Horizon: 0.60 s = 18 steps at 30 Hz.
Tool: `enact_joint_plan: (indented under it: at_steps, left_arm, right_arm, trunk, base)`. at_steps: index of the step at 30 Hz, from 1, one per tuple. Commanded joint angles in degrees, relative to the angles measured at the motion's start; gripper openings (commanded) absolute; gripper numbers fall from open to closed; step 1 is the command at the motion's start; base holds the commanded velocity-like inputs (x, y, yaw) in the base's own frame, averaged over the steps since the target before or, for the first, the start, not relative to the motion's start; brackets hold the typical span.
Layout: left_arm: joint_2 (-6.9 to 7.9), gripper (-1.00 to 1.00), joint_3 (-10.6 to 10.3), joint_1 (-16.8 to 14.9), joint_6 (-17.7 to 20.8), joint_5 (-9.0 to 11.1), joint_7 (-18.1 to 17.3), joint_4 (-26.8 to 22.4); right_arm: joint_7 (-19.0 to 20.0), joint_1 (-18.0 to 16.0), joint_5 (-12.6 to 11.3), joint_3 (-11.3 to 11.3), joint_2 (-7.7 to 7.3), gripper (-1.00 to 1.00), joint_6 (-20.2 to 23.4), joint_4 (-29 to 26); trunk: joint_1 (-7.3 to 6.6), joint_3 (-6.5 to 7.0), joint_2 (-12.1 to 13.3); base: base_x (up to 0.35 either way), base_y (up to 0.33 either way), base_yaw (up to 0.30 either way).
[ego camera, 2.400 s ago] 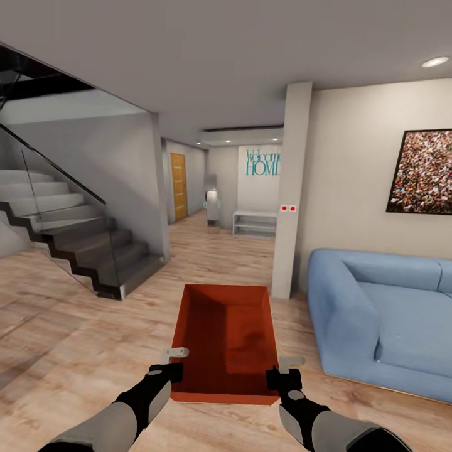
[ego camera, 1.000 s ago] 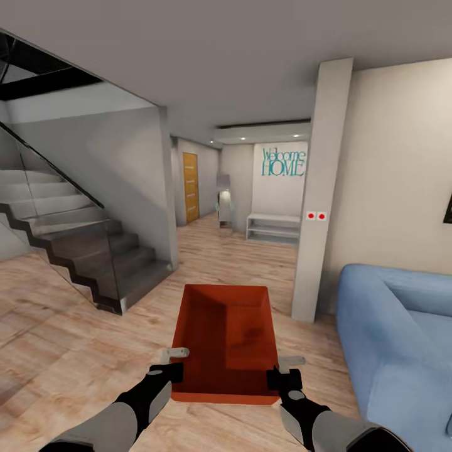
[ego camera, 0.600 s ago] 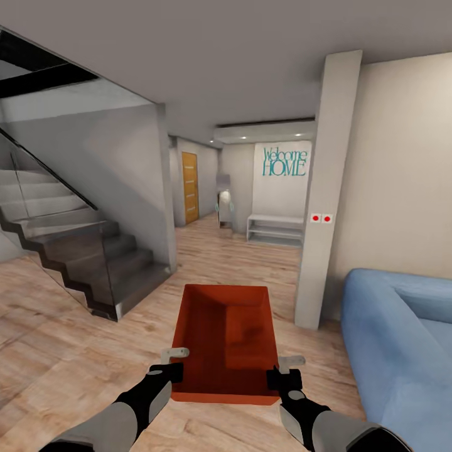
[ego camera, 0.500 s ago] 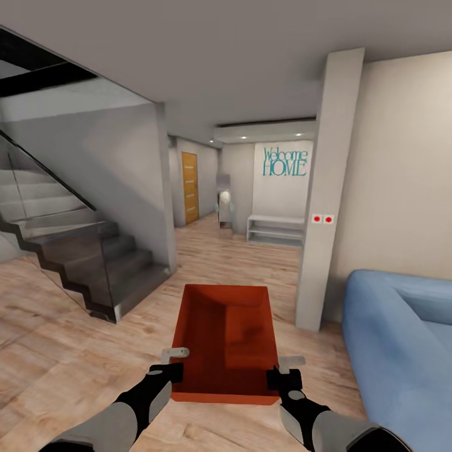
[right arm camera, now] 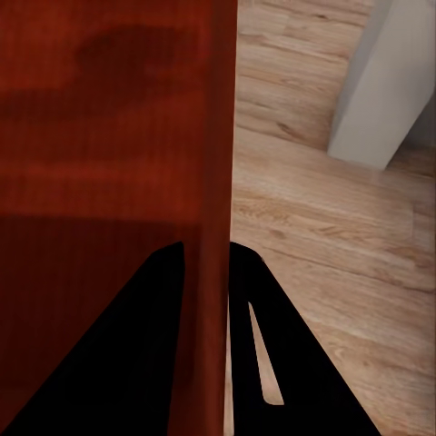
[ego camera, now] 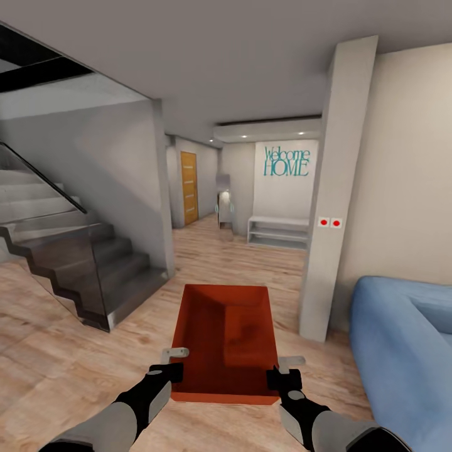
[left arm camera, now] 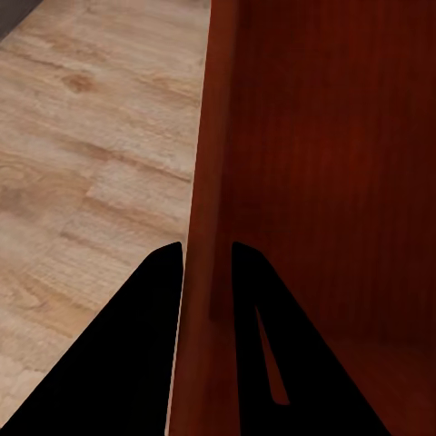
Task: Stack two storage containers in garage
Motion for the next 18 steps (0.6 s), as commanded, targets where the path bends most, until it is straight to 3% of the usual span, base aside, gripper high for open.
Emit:
enact_joint_plan:
  at_steps: [1,18]
  left_arm:
    - [0.6,-1.0,1.95,-0.03,0.41,-0.1,1.2,-0.11]
    - [0.6,-1.0,1.95,-0.03,0.4,-0.1,1.2,-0.11]
  right_arm:
    - [0.0,-0.05,0.63,-2.04,0.03,-1.0,-0.09,-0.16]
    - [-0.08,-0.07,0.63,-2.04,0.03,-1.0,-0.09,-0.16]
  trunk:
    - [0.05,-0.09,-0.07]
    - [0.05,-0.09,-0.07]
  base:
    - [0.323,0.0,0.0]
    - [0.323,0.0,0.0]
